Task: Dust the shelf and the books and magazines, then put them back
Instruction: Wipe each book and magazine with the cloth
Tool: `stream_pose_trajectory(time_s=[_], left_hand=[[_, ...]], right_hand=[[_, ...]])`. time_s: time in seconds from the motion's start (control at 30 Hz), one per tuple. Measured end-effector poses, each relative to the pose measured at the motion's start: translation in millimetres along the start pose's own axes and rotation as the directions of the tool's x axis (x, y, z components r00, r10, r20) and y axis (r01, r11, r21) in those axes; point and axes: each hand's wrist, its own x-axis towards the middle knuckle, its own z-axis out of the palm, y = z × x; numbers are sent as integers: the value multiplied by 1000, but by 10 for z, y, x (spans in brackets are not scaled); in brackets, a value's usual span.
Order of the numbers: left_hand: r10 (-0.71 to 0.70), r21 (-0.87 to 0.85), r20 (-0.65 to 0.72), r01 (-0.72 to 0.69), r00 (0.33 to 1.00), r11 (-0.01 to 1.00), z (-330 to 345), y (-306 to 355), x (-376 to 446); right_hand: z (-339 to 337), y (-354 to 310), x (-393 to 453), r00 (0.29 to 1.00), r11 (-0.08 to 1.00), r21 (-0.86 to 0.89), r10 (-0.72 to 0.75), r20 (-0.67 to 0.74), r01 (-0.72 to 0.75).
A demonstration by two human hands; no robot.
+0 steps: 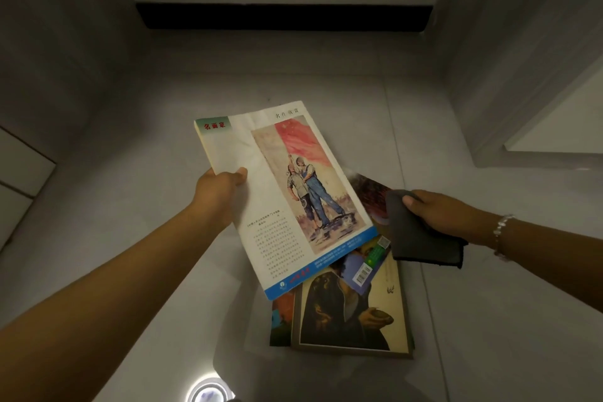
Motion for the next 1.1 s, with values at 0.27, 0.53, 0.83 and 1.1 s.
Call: stream_pose_trajectory(time_s=[0.27, 0.53, 0.83, 1.1], left_hand=[[60, 25, 150, -65, 987, 998, 189, 132, -323], [121, -55, 362, -109, 924, 993, 484, 405, -833], [164, -89, 515, -138, 842, 986, 590, 707, -1191], [296, -184, 493, -235, 818, 954, 538, 1060, -1396]], right_hand=[[-7, -464, -64, 974, 966, 181, -155, -168, 185], [10, -1041, -292, 907, 849, 349, -302, -292, 396], [-258, -1399, -641, 832, 698, 453, -443, -334, 554], [-848, -1550, -802, 737, 638, 379, -515, -438, 671]])
